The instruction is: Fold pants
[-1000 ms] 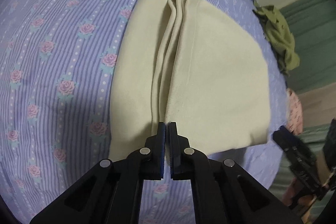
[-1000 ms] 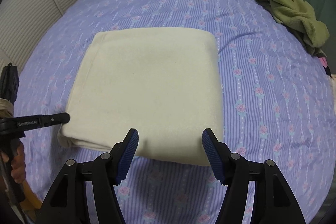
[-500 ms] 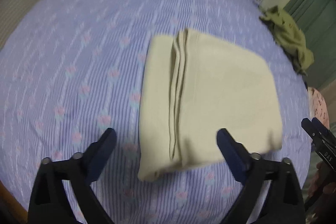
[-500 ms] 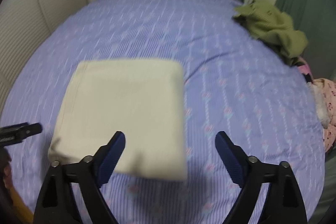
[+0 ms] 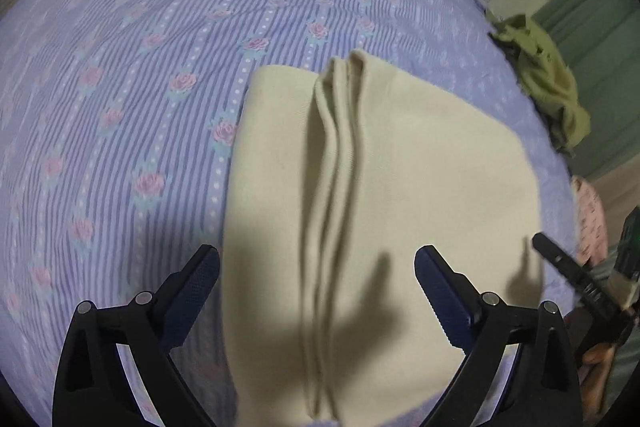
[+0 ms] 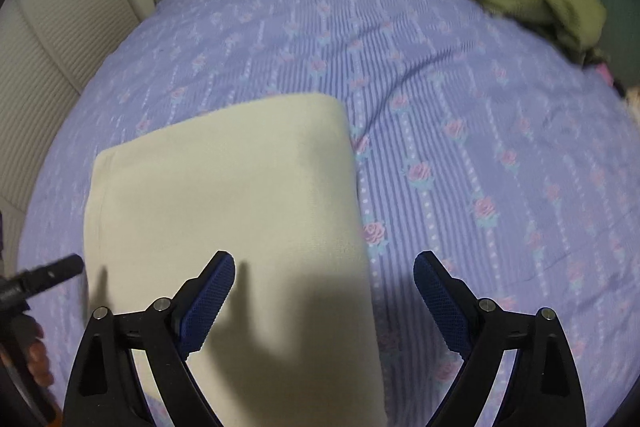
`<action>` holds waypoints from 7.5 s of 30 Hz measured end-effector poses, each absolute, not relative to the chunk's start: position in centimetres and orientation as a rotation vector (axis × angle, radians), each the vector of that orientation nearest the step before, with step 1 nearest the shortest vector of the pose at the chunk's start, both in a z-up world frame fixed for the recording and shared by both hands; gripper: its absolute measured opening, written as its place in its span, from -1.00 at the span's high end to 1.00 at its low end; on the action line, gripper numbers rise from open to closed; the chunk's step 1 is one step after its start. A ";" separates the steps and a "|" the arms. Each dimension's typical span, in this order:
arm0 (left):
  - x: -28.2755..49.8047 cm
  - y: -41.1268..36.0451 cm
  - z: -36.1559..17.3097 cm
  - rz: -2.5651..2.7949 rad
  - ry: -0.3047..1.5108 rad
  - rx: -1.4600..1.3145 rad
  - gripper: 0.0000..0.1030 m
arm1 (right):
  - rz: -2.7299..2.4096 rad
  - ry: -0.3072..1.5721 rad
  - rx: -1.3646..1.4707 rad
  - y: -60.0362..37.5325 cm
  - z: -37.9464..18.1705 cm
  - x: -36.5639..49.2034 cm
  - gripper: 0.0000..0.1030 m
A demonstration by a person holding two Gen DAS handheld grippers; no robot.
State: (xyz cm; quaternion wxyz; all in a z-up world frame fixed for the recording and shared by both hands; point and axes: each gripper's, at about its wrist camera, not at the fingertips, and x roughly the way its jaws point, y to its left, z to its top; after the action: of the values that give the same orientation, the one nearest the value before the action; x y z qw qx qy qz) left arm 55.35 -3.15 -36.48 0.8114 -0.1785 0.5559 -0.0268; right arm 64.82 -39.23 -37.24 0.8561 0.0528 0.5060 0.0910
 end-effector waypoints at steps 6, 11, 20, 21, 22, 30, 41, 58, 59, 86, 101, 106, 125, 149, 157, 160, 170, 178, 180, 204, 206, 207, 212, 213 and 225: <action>56.9 -3.6 -38.2 -0.099 1.240 -0.265 -0.93 | 0.216 1.114 0.139 -39.3 -39.0 66.4 -0.79; 57.4 -3.0 -40.0 -0.116 1.268 -0.315 -1.00 | 0.246 1.139 0.100 -38.5 -39.9 66.8 -0.79; 58.6 -3.6 -40.7 -0.205 1.292 -0.406 -0.56 | 0.317 1.186 0.124 -38.4 -41.9 68.4 -0.79; 58.5 -3.9 -39.9 -0.213 1.291 -0.407 -0.29 | 0.326 1.196 0.141 -38.5 -42.0 68.6 -0.79; 58.3 -4.1 -39.2 -0.214 1.281 -0.386 -0.07 | 0.338 1.210 0.166 -38.8 -42.1 68.7 -0.78; 58.7 -2.8 -40.6 -0.240 1.283 -0.468 -0.35 | 0.395 1.226 0.175 -37.7 -42.7 69.3 -0.68; 58.3 -3.2 -37.3 -0.167 1.285 -0.533 0.32 | 0.361 1.205 0.197 -37.3 -40.0 67.9 0.14; 49.9 -2.0 -24.2 -0.220 1.070 -0.466 0.43 | 0.367 0.988 0.079 -35.1 -26.2 58.5 0.36; 49.2 -1.9 -23.5 -0.221 1.057 -0.463 0.43 | 0.368 0.974 0.069 -34.6 -25.2 57.6 0.36; 32.3 13.1 -13.5 -0.166 0.897 -0.493 0.44 | 0.438 0.803 0.002 -20.5 -15.4 41.0 0.36; 33.7 35.4 -18.0 -0.140 0.997 -0.448 0.44 | 0.492 0.924 0.011 -0.3 -19.8 42.7 0.38; 36.5 41.8 -20.3 -0.153 1.033 -0.404 0.44 | 0.503 0.973 0.039 7.2 -22.3 44.9 0.40; 49.0 53.2 -35.6 -0.087 1.226 -0.254 0.43 | 0.266 1.204 -0.026 19.0 -36.0 60.3 0.41; 33.4 38.3 -17.2 0.113 0.831 0.116 -0.95 | 0.361 0.926 -0.104 9.3 -22.1 47.5 -0.78; 23.7 25.2 -12.3 0.055 0.743 0.147 -1.00 | 0.325 0.847 -0.071 -1.4 -17.3 38.5 -0.79; 21.0 21.2 -11.1 0.035 0.724 0.122 -1.00 | 0.291 0.812 -0.121 -5.3 -16.2 34.8 -0.79; 10.1 8.0 -7.7 0.000 0.712 0.050 -1.00 | 0.241 0.733 -0.085 -19.3 -12.7 24.2 -0.79; 4.9 1.8 -5.1 -0.021 0.677 0.044 -1.00 | 0.209 0.666 -0.054 -27.0 -9.8 17.9 -0.79; 4.2 0.8 -4.7 -0.033 0.666 0.051 -1.00 | 0.194 0.652 -0.046 -27.9 -9.2 17.0 -0.79; 0.1 -3.2 -0.8 -0.122 0.568 0.075 -1.00 | 0.118 0.566 0.041 -31.9 -6.6 11.7 -0.79; 0.0 -3.4 -0.8 -0.115 0.566 0.074 -1.00 | 0.121 0.562 0.037 -32.0 -6.5 11.5 -0.79; -0.1 -3.5 -0.8 -0.112 0.564 0.076 -1.00 | 0.122 0.561 0.035 -32.0 -6.4 11.4 -0.79; -0.3 -3.9 -1.0 -0.090 0.557 0.071 -1.00 | 0.138 0.556 0.022 -32.3 -6.3 11.5 -0.79; -0.3 -4.0 -1.0 -0.089 0.560 0.067 -1.00 | 0.139 0.557 0.022 -32.4 -6.3 11.5 -0.79; -0.3 -5.0 -1.0 -0.035 0.554 0.084 -1.00 | 0.147 0.558 0.016 -33.3 -6.2 11.7 -0.79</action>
State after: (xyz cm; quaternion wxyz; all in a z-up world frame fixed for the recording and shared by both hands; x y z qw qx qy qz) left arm -0.31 -4.99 -0.98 0.9608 0.0413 0.2734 -0.0172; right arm 11.74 -33.32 -6.20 0.9587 0.0078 0.2749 0.0723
